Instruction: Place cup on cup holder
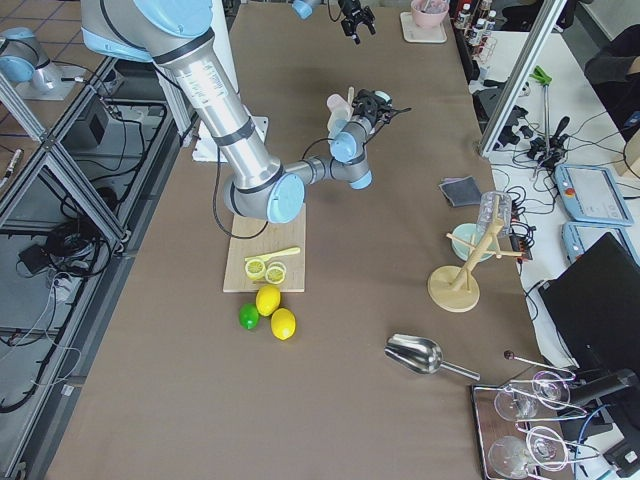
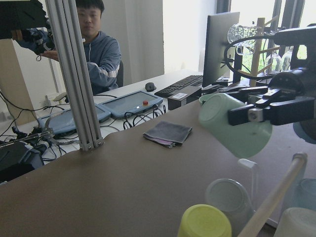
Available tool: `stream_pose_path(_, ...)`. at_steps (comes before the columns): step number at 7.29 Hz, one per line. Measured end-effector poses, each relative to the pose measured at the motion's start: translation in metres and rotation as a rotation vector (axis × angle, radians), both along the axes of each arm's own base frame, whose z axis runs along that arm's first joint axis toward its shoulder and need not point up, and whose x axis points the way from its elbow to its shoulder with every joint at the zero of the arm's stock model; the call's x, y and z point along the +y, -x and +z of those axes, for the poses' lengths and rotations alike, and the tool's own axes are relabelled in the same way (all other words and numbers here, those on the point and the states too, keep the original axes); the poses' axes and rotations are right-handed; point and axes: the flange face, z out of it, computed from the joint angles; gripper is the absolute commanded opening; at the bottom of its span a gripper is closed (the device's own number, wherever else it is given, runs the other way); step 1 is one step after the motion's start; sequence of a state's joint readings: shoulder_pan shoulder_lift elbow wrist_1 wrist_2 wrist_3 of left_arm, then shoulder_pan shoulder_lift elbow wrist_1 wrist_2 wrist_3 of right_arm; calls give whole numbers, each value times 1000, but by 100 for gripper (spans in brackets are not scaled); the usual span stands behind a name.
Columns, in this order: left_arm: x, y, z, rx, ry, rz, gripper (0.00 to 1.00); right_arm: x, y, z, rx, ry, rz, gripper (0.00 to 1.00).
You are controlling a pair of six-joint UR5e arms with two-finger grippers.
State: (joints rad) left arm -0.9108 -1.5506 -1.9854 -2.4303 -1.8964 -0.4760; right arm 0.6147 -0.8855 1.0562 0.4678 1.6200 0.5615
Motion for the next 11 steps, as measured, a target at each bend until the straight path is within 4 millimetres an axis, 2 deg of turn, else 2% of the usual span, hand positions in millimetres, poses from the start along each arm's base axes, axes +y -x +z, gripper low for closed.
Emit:
stream_pose_path(2, -25, 69, 48, -92, 309, 0, 99, 1, 4, 5, 9, 6, -4, 0)
stream_pose_path(4, -33, 133, 97, -181, 589, -51, 99, 3, 7, 8, 11, 7, -10, 0)
stream_pose_path(7, -27, 225, 173, -290, 830, -77, 99, 8, 8, 14, -2, -2, -17, 0)
stream_pose_path(8, -22, 248, 191, -265, 903, -97, 99, 10, 9, 16, -5, -4, -21, 0)
stream_pose_path(9, -16, 258, 205, -227, 958, -95, 99, 13, 10, 17, -7, -6, -25, 0)
stream_pose_path(10, -8, 268, 223, -178, 1011, -91, 99, 15, 10, 19, -12, -9, -27, 32)
stream_pose_path(11, -1, 280, 240, -131, 1053, -99, 99, 17, 9, 20, -23, -14, -30, 51)
